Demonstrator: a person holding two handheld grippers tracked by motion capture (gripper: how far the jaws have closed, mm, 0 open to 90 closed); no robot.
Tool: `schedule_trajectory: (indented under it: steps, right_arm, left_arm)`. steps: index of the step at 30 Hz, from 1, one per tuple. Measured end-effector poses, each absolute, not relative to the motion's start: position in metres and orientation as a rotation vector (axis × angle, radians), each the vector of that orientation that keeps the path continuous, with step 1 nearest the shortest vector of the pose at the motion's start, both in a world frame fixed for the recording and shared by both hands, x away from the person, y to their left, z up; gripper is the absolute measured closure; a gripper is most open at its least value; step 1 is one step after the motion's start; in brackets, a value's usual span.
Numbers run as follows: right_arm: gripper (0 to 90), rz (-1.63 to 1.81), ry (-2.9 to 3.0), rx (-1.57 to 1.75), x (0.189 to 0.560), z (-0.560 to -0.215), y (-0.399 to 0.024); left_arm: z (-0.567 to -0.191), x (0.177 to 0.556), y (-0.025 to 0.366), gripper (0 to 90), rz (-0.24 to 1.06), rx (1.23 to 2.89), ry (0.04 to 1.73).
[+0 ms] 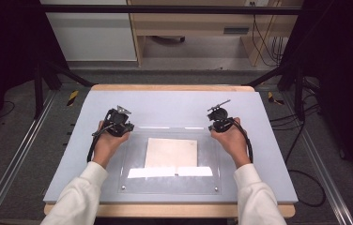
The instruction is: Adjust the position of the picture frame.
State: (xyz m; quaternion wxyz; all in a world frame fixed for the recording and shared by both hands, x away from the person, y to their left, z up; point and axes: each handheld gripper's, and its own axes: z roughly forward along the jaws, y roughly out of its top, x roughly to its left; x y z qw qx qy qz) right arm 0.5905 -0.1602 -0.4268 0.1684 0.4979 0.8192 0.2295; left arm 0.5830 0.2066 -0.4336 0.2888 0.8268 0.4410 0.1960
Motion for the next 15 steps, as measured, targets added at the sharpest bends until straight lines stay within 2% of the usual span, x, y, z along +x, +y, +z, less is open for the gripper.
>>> schedule_trajectory:
  steps: [15]
  right_arm:
    - [85.3, 0.653, 2.341, 1.443, 0.594, -0.443, -0.163]
  left_arm:
    - [-0.449, 0.580, 0.208, 84.8, 0.478, 2.196, 1.196]
